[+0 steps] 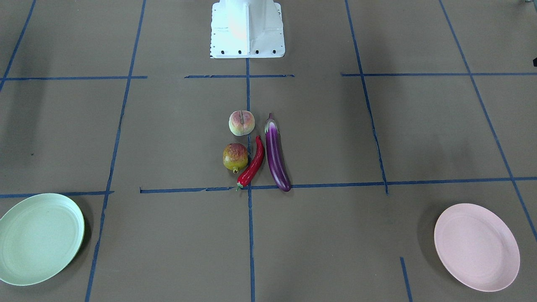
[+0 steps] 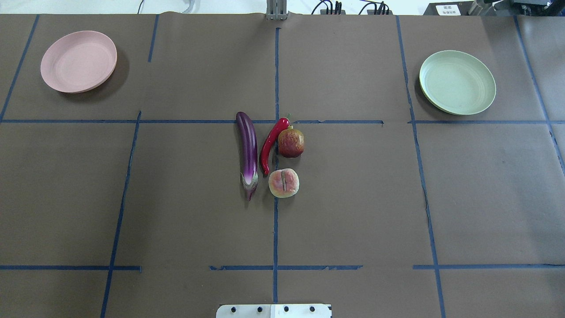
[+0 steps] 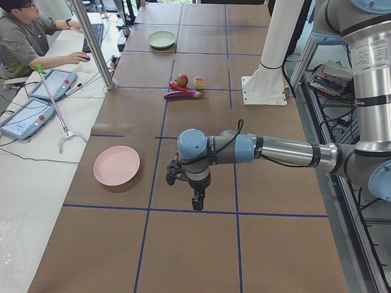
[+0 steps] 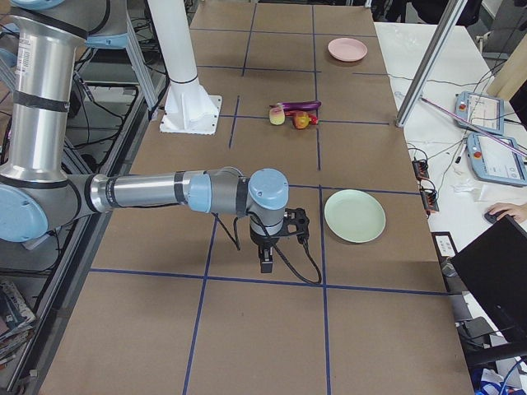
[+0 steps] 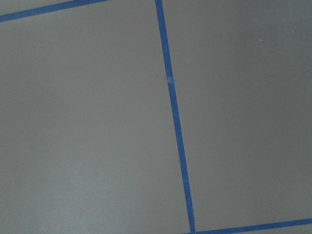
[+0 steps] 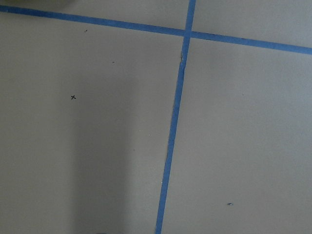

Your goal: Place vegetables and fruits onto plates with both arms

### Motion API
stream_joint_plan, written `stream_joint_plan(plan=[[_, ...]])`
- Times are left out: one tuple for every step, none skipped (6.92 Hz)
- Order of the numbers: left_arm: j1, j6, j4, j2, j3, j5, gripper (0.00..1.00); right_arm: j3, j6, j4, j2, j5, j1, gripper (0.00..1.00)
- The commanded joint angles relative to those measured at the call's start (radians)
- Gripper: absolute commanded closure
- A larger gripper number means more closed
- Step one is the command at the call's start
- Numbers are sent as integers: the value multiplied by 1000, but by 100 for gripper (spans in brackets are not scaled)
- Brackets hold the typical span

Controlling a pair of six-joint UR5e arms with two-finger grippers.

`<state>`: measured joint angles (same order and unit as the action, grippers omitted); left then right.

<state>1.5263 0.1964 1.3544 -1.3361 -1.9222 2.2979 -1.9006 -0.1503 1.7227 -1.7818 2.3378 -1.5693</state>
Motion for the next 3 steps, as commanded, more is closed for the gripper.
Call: stream_joint_plan(plan=[[0, 1, -3, 3, -3, 0, 0, -3, -6, -2, 11, 11, 2, 0], [0, 2, 2, 2, -6, 0, 0, -15, 1, -2, 39, 11, 41, 0], [0, 2, 2, -1, -11, 0, 0, -17, 8, -2, 98, 8, 102, 0]])
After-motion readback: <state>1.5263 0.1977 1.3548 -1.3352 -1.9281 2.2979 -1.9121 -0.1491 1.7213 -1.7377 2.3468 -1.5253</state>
